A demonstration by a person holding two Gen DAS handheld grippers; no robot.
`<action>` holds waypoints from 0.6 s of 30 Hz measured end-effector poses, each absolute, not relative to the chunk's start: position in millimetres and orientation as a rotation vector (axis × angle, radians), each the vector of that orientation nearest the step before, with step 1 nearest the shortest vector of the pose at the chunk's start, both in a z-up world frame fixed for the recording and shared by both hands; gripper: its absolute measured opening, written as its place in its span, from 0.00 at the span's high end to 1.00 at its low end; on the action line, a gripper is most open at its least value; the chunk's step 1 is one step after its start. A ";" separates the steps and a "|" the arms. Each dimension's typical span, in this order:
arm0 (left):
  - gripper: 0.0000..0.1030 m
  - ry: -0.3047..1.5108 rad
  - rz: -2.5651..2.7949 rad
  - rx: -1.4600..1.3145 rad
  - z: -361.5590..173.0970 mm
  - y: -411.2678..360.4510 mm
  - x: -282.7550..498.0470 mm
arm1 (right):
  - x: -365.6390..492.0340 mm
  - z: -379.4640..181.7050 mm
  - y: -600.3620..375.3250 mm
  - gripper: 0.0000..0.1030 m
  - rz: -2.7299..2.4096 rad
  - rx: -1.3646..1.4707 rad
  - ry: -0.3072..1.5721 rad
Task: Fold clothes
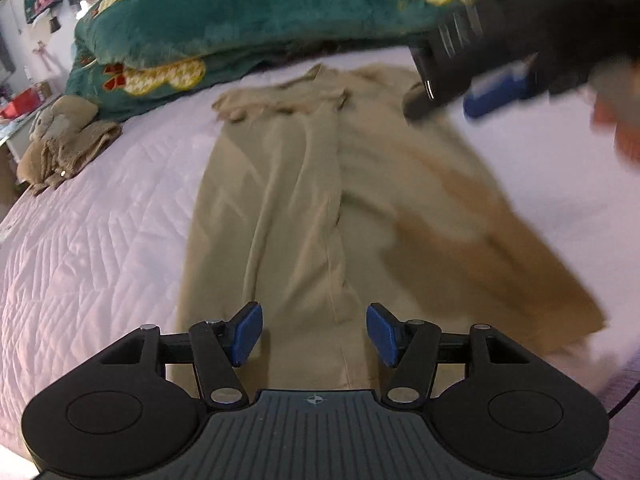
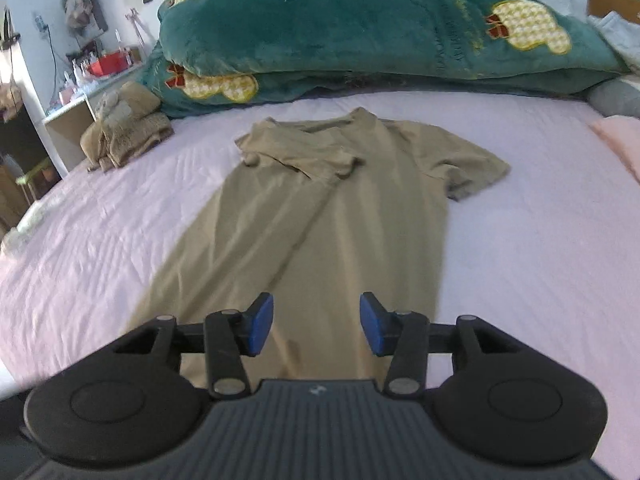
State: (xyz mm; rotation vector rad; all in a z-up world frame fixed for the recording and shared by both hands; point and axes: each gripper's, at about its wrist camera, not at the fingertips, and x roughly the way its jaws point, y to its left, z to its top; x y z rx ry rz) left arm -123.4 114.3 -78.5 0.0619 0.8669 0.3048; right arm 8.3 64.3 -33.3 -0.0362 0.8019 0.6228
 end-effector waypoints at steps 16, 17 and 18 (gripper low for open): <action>0.81 0.821 0.314 -0.123 -108.3 137.7 -128.8 | 65.4 -57.7 95.4 0.49 0.591 0.007 0.831; 0.81 0.821 0.308 -0.118 -108.2 137.8 -128.6 | 74.1 -56.2 102.1 0.49 0.593 0.002 0.819; 0.81 0.820 0.302 -0.111 -107.8 137.4 -128.7 | 83.9 -55.4 109.6 0.49 0.592 -0.003 0.814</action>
